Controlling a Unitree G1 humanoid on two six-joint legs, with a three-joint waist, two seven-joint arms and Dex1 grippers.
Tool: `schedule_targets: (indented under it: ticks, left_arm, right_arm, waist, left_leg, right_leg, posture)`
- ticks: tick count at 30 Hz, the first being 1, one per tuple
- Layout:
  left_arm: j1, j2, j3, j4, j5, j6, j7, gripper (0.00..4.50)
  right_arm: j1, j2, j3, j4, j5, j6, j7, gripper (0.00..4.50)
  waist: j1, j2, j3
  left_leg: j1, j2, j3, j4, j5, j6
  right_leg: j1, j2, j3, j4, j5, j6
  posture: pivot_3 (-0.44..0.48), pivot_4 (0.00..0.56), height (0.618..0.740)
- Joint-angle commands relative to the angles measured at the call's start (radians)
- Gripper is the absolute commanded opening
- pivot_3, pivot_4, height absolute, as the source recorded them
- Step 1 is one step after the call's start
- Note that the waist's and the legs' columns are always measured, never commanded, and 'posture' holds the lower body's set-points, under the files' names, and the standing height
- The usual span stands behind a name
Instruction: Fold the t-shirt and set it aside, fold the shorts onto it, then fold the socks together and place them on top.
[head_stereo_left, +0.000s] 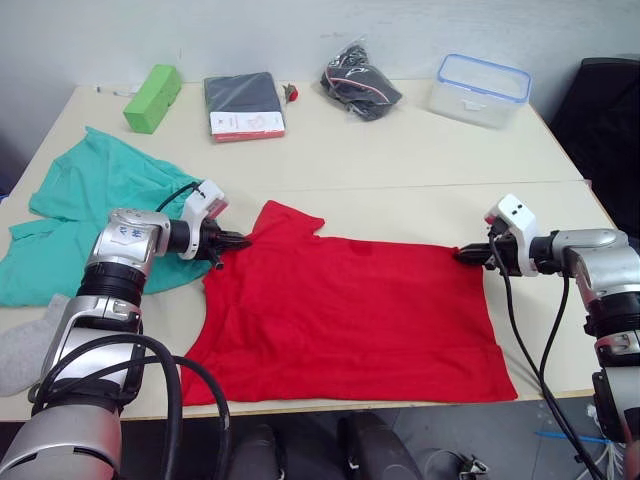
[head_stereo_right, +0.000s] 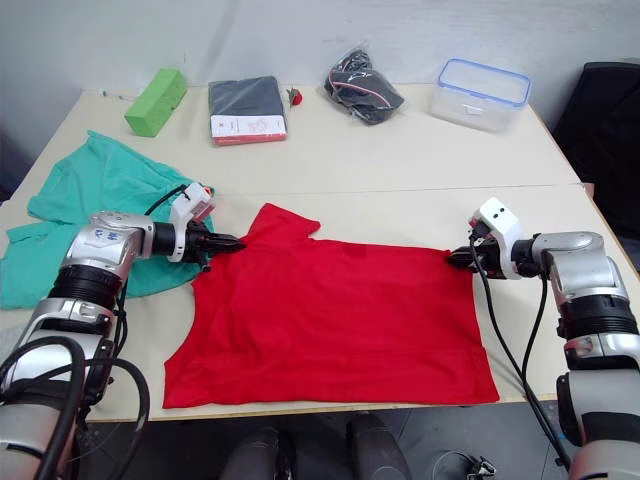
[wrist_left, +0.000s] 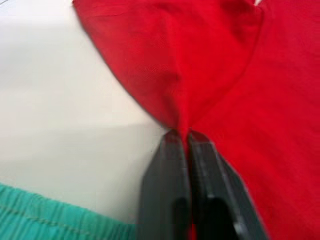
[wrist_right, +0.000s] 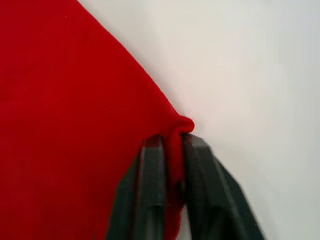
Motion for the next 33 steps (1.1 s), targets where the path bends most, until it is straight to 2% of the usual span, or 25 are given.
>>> schedule_targets:
  ticks: [1, 4, 7, 11, 14, 18, 23, 26, 31, 33]
  left_arm:
    - [0.027, 0.016, 0.031, -0.040, -0.021, -0.039, -0.029, 0.00]
    - [0.058, 0.035, 0.083, -0.147, -0.070, -0.124, -0.076, 0.00]
    - [0.122, 0.056, 0.081, -0.246, -0.042, -0.260, -0.071, 0.00]
    - [0.246, 0.100, 0.046, -0.378, 0.027, -0.502, -0.060, 0.00]
    - [0.306, 0.118, 0.056, -0.433, 0.048, -0.622, -0.037, 0.00]
    - [0.371, 0.135, 0.088, -0.481, 0.072, -0.810, 0.026, 0.00]
    - [0.460, 0.189, 0.086, -0.541, 0.139, -1.108, 0.085, 0.00]
    - [0.488, 0.217, 0.091, -0.513, 0.168, -1.217, 0.125, 0.00]
    - [0.501, 0.262, 0.092, -0.411, 0.245, -1.353, 0.208, 0.00]
    - [0.506, 0.267, 0.088, -0.389, 0.246, -1.361, 0.229, 0.00]
  right_arm:
    - [0.002, -0.015, -0.043, -0.028, 0.018, -0.027, 0.023, 0.04]
    - [0.027, -0.025, -0.104, -0.088, 0.065, -0.113, 0.054, 0.04]
    - [0.122, -0.038, -0.140, -0.197, 0.079, -0.224, 0.083, 0.04]
    - [0.300, -0.059, -0.172, -0.335, 0.066, -0.530, 0.133, 0.04]
    - [0.379, -0.065, -0.187, -0.356, 0.046, -0.698, 0.127, 0.04]
    - [0.443, -0.078, -0.202, -0.308, 0.002, -0.947, 0.105, 0.04]
    - [0.478, -0.134, -0.172, -0.146, -0.054, -1.261, 0.109, 0.04]
    - [0.454, -0.151, -0.146, -0.057, -0.075, -1.357, 0.105, 0.04]
    - [0.400, -0.164, -0.111, 0.067, -0.107, -1.440, 0.093, 0.04]
    - [0.383, -0.166, -0.098, 0.100, -0.111, -1.459, 0.092, 0.04]
  waist:
    - [0.000, 0.000, 0.000]
    - [0.000, 0.000, 0.000]
    - [0.001, 0.000, 0.000]
    - [0.002, 0.000, 0.000]
    - [0.003, 0.000, 0.000]
    - [0.002, 0.000, 0.000]
    - [0.001, 0.000, 0.000]
    - [0.001, 0.000, 0.000]
    - [0.001, 0.000, 0.000]
    - [0.001, 0.000, 0.000]
  left_leg:
    - [0.000, 0.000, 0.000, 0.000, 0.000, 0.000]
    - [-0.001, 0.000, 0.000, 0.000, 0.000, 0.000]
    - [-0.002, 0.000, -0.001, 0.000, 0.000, 0.000]
    - [-0.002, 0.000, -0.002, -0.001, 0.000, 0.000]
    - [-0.002, 0.000, -0.002, 0.000, 0.000, 0.000]
    - [0.000, 0.000, -0.002, 0.001, 0.000, 0.000]
    - [0.002, 0.000, -0.002, -0.001, 0.000, 0.000]
    - [0.007, 0.000, -0.002, -0.002, 0.000, 0.000]
    - [0.029, 0.001, 0.000, -0.010, -0.001, 0.001]
    - [0.033, 0.001, 0.001, -0.013, -0.001, 0.001]
  right_leg:
    - [0.000, 0.000, 0.000, 0.000, 0.000, 0.000]
    - [-0.001, 0.000, -0.001, 0.000, 0.000, 0.000]
    - [-0.002, -0.001, -0.004, 0.000, 0.000, 0.000]
    - [0.000, -0.002, -0.007, -0.002, 0.000, 0.000]
    - [0.000, -0.003, -0.009, -0.002, 0.000, 0.000]
    - [0.002, -0.004, -0.011, -0.002, 0.000, 0.000]
    - [0.005, -0.004, -0.012, -0.004, 0.000, -0.001]
    - [0.011, -0.004, -0.012, -0.006, 0.000, -0.001]
    - [0.032, -0.004, -0.012, -0.015, 0.000, -0.002]
    - [0.036, -0.004, -0.011, -0.017, 0.000, -0.002]
  posture:
    - [0.000, 0.150, 0.740]
    - [0.000, 0.150, 0.740]
    - [0.000, 0.150, 0.740]
    - [0.000, 0.150, 0.740]
    - [0.000, 0.150, 0.740]
    - [0.000, 0.150, 0.740]
    - [0.000, 0.150, 0.740]
    - [0.000, 0.150, 0.740]
    - [0.000, 0.150, 0.740]
    - [0.000, 0.150, 0.740]
